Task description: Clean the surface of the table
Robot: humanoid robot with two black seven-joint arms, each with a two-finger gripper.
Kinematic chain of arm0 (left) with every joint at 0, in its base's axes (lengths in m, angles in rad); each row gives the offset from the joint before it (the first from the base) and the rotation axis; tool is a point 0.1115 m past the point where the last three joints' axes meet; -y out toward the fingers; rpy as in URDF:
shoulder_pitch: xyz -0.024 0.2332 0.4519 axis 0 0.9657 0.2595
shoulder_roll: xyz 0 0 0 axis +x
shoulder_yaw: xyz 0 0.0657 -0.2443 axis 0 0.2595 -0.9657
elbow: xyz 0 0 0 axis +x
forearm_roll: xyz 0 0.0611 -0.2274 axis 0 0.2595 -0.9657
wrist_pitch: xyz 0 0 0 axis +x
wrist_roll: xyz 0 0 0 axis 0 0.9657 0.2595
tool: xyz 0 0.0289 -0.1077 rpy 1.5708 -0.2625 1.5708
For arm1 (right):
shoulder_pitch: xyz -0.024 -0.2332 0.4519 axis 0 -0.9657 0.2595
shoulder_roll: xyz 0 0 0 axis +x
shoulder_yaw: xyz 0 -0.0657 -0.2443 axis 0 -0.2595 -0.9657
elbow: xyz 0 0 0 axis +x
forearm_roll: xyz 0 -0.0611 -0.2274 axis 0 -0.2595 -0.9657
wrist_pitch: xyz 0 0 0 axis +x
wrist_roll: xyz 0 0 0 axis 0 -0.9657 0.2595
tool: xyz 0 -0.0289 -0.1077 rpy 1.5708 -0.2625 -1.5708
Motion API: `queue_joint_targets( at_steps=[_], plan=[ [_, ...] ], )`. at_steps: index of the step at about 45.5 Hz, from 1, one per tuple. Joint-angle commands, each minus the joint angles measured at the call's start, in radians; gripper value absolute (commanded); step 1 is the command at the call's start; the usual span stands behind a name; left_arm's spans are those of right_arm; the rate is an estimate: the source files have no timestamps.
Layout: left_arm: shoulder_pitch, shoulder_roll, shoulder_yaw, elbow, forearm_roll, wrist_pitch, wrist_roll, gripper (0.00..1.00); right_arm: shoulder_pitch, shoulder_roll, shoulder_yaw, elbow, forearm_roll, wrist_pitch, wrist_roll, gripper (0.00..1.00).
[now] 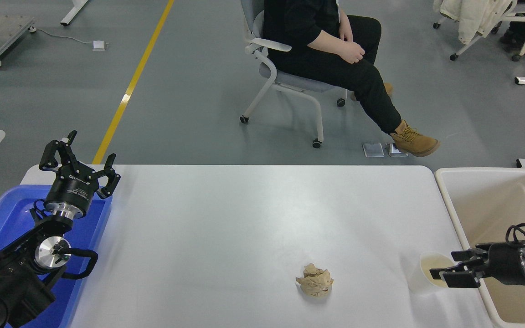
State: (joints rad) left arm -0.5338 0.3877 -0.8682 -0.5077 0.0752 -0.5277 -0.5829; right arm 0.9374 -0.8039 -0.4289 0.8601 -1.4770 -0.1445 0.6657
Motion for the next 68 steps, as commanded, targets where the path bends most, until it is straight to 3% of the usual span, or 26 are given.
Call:
queue_joint_targets(
  at_steps=[1,13,16,23,24,25,51,68],
  plan=[
    [0.0,0.0,0.0,0.0,0.0,0.0,0.0,1.0,-0.026,0.025,-0.002,-0.07,0.044,-0.053,0.005,0.73],
    [0.0,0.0,0.0,0.0,0.0,0.0,0.0,1.0,-0.028,0.025,-0.016,-0.075,0.044,-0.063,0.008,0.44],
    [0.0,-0.001,0.0,0.0,0.0,0.0,0.0,1.0,-0.028,0.025,-0.016,-0.082,0.046,-0.058,0.006,0.42],
    [0.0,0.0,0.0,0.0,0.0,0.0,0.0,1.0,-0.031,0.026,-0.016,-0.096,0.047,-0.055,0.008,0.11],
    [0.0,0.0,0.0,0.0,0.0,0.0,0.0,1.0,-0.035,0.025,-0.016,-0.099,0.047,-0.058,0.009,0.01],
    [0.0,0.0,0.0,0.0,0.0,0.0,0.0,1.0,-0.037,0.025,-0.016,-0.099,0.047,-0.058,0.011,0.0],
    [0.0,-0.001,0.0,0.0,0.0,0.0,0.0,1.0,-0.005,0.014,0.025,-0.082,0.081,-0.066,0.058,0.0],
    [0.0,0.0,0.0,0.0,0.0,0.0,0.0,1.0,0.149,-0.136,0.053,0.042,0.185,-0.049,0.127,0.0]
  ],
)
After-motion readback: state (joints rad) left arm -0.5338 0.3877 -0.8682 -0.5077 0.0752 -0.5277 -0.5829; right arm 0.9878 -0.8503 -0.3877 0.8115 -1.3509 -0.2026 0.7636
